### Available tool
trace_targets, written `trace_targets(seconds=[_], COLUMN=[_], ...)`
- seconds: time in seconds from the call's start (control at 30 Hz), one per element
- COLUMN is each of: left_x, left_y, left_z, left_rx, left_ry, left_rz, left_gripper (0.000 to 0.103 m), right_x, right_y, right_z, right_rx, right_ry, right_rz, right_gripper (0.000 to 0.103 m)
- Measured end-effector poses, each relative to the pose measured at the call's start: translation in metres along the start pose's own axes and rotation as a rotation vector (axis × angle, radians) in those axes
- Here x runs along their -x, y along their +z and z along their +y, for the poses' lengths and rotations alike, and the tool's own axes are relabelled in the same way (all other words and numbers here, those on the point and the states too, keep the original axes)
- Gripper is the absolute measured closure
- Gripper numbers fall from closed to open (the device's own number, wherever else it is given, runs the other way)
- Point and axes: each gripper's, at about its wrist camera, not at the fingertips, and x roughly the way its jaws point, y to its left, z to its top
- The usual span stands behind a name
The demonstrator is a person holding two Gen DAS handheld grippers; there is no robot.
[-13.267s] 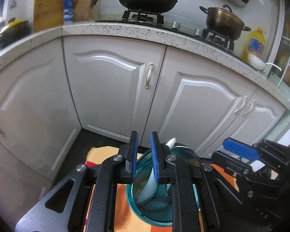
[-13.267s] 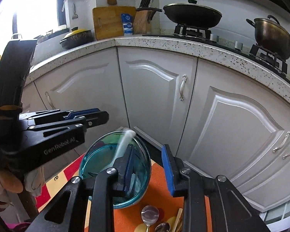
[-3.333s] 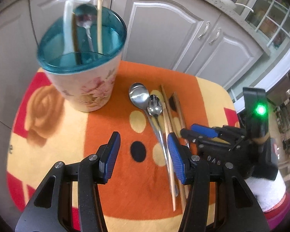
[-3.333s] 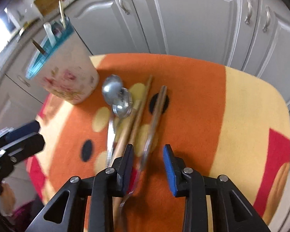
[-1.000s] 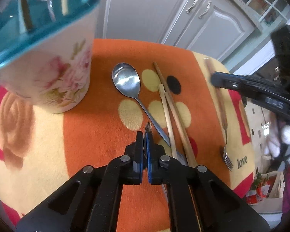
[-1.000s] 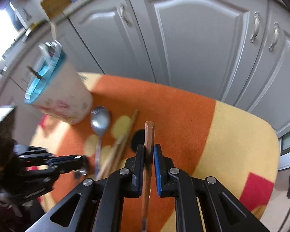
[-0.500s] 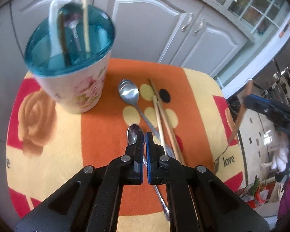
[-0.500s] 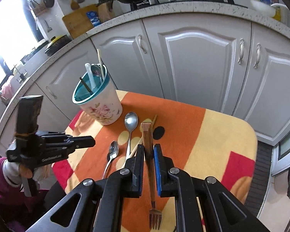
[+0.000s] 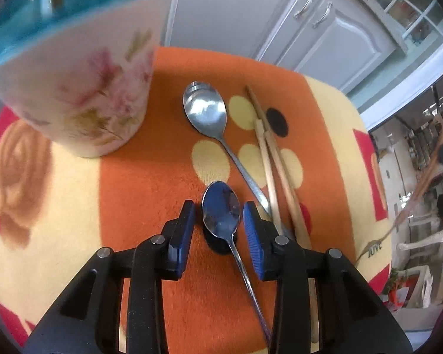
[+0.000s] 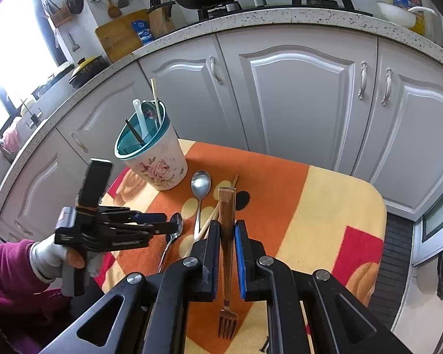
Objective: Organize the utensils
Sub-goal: 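Lift the spoon with the left tool while the right tool carries the chopstick to the cup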
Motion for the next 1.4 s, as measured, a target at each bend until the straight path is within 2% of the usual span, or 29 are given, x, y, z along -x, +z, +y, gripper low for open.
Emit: trace_targets(seconds=[0.03, 0.07, 0.13, 0.23, 0.5, 0.83, 1.0, 1.17, 1.4], left_x=[0.0, -0.002, -0.003, 0.001, 0.044, 0.131, 0.169, 0.22, 0.27], left_y=[0.001, 0.001, 0.002, 0.002, -0.006, -0.008, 0.007, 0.031, 0.072], left_z=[-0.001, -0.001, 0.0, -0.005, -0.008, -0.021, -0.02, -0.011, 0.021], left_rx=[-0.013, -0.024, -0.031, -0.05, -0.007, -0.032, -0.027, -0.021, 0.018], left_ry=[0.001, 0.005, -0.016, -0.006, -0.033, -0.067, -0.061, -0.007, 0.127], left_rz=[-0.022, -0.012, -0.008, -0.008, -0.073, -0.227, -0.301, -0.405, -0.534], left_gripper=[0.08, 0.094, 0.096, 0.102, 0.102, 0.102, 0.102, 0.102, 0.102], right_x=[0.0, 0.0, 0.0, -0.001, 0.005, 0.032, 0.044, 0.051, 0.051], right_y=[0.0, 0.0, -0.001, 0.0, -0.002, -0.001, 0.018, 0.049, 0.102], right_z=[0.0, -0.001, -0.001, -0.001, 0.008, 0.026, 0.041, 0.064, 0.104], right_rx=[-0.001, -0.001, -0.002, -0.002, 0.028, 0.066, 0.104, 0.164, 0.249], right_ry=[0.0, -0.001, 0.0, -0.001, -0.001, -0.007, 0.001, 0.015, 0.053], right_rz=[0.001, 0.003, 0.004, 0.007, -0.006, -0.064, -0.106, -0.15, -0.202], right_gripper=[0.094, 0.094, 0.094, 0.094, 0.094, 0.094, 0.094, 0.094, 0.094])
